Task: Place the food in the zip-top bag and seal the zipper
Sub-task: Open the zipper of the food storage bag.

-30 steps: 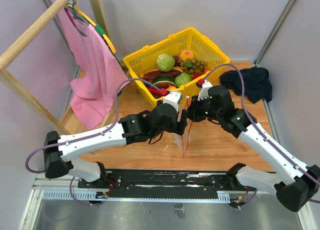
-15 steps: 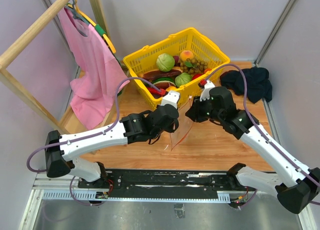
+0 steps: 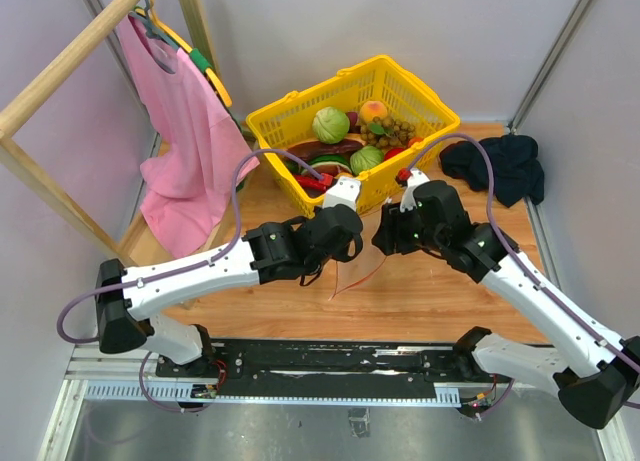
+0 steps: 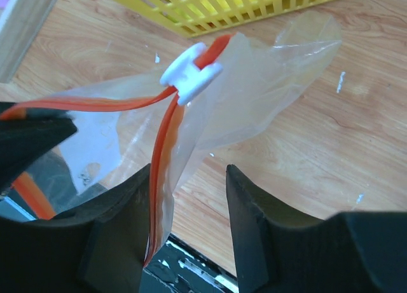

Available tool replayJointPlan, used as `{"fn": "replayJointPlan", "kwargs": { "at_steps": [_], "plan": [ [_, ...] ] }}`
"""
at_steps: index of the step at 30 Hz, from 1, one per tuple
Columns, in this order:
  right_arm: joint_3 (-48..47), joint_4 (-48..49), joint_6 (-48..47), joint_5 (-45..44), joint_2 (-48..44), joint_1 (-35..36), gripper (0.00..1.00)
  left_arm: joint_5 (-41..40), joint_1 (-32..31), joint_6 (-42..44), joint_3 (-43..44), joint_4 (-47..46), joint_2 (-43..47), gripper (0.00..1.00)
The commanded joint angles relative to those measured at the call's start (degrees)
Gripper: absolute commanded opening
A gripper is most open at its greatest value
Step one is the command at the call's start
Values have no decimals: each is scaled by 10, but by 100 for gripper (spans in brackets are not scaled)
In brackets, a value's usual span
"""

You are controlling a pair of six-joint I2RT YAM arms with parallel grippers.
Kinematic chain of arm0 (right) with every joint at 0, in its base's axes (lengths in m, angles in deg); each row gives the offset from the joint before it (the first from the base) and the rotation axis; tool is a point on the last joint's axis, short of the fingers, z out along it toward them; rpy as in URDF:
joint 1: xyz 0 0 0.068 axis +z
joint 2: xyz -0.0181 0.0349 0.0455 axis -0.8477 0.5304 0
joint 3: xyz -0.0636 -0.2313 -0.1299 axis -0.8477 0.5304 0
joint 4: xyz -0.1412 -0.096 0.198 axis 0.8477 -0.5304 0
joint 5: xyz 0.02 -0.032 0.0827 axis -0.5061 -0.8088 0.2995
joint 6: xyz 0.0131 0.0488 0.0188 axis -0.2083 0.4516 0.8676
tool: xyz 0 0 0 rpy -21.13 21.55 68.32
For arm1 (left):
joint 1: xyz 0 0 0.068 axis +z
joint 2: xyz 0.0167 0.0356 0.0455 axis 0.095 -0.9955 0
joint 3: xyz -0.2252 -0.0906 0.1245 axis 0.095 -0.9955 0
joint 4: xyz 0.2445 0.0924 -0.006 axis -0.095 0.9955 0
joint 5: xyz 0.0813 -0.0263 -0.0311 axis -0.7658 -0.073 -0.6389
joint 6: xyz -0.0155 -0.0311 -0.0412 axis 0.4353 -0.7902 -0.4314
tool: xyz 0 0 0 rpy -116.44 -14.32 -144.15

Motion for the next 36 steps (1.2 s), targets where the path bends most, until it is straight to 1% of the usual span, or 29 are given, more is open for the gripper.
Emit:
{"fn": "replayJointPlan", "kwargs": {
  "at_steps": [1,3,4,7,11,14,17,21,24,28,32,36],
  "plan": [
    [-22,-45,-18,-57,-11,13,48,-36,1,-21,44,50,-6,0],
    [-23,-51,-26,-69,-14,14,45,-44,1,-28,57,77,-6,0],
    [-25,-53,-29,-73,-14,14,41,-48,1,-30,60,88,-3,0],
    [-23,-54,-38,-76,-11,14,29,-48,1,-38,64,117,9,0],
    [-24,-50,-49,-74,5,14,15,-48,1,-50,69,158,26,0],
    [-26,-49,-60,-77,14,14,7,-47,2,-57,66,184,39,0],
    [-26,-49,-67,-88,14,14,5,-39,7,-61,52,184,52,0],
    [-26,-49,-71,-90,12,14,4,11,20,-51,17,135,70,0],
    [-19,-34,-78,-74,1,13,5,33,26,-43,-3,98,80,0],
    [9,11,-78,-39,-22,13,11,45,31,-38,-10,82,83,0],
    [23,47,-80,13,-26,13,19,43,34,-36,-7,101,82,0],
    [14,55,-85,31,-18,14,28,33,36,-36,-4,122,93,0]
  ]
}}
